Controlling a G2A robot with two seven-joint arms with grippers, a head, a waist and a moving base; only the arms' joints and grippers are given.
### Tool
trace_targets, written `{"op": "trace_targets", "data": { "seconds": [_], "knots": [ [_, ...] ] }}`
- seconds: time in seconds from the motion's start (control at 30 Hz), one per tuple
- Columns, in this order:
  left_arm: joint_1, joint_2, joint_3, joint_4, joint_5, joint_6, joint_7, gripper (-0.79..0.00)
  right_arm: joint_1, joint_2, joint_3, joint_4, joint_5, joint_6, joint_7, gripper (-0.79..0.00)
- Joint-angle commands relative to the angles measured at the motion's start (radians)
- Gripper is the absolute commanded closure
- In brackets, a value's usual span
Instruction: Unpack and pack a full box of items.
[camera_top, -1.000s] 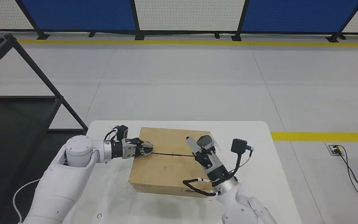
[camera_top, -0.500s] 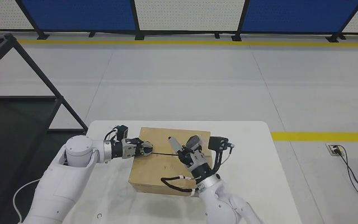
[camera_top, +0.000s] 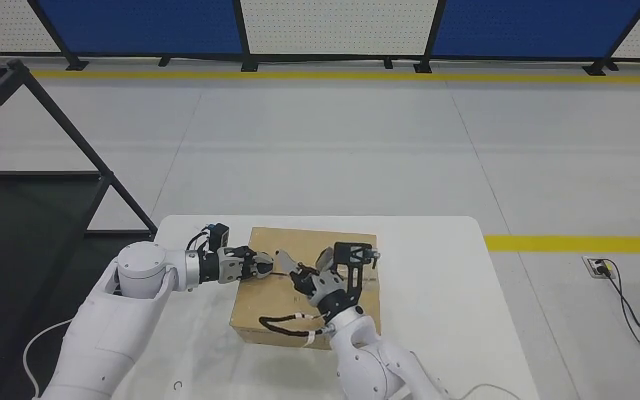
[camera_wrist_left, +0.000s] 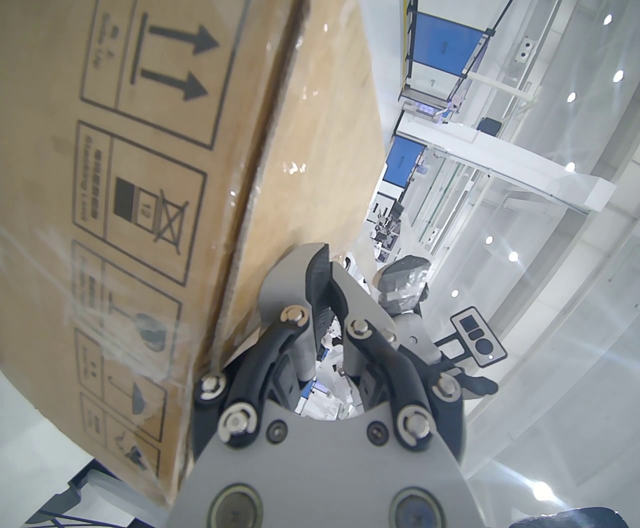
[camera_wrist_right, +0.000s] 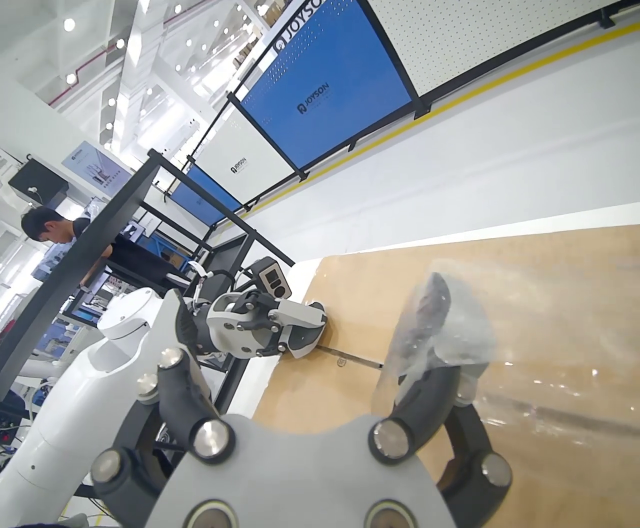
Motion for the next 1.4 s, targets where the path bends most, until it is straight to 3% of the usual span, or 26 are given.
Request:
{"op": "trace_targets", "data": {
  "seconds": [0.0, 0.77, 1.37],
  "knots": [
    [0.000, 0.000, 0.000, 0.000, 0.000, 0.000, 0.000, 0.000, 0.003, -0.006, -0.004, 0.008, -0.003, -0.002, -0.005, -0.785],
    [0.000, 0.000, 0.000, 0.000, 0.000, 0.000, 0.000, 0.000, 0.048, -0.083, -0.036, 0.093, -0.036, 0.008, -0.037, -0.785],
    [0.000, 0.000, 0.000, 0.000, 0.000, 0.000, 0.000, 0.000, 0.042, -0.118, -0.023, 0.119, -0.104, -0.012, -0.012, -0.785]
  ]
}}
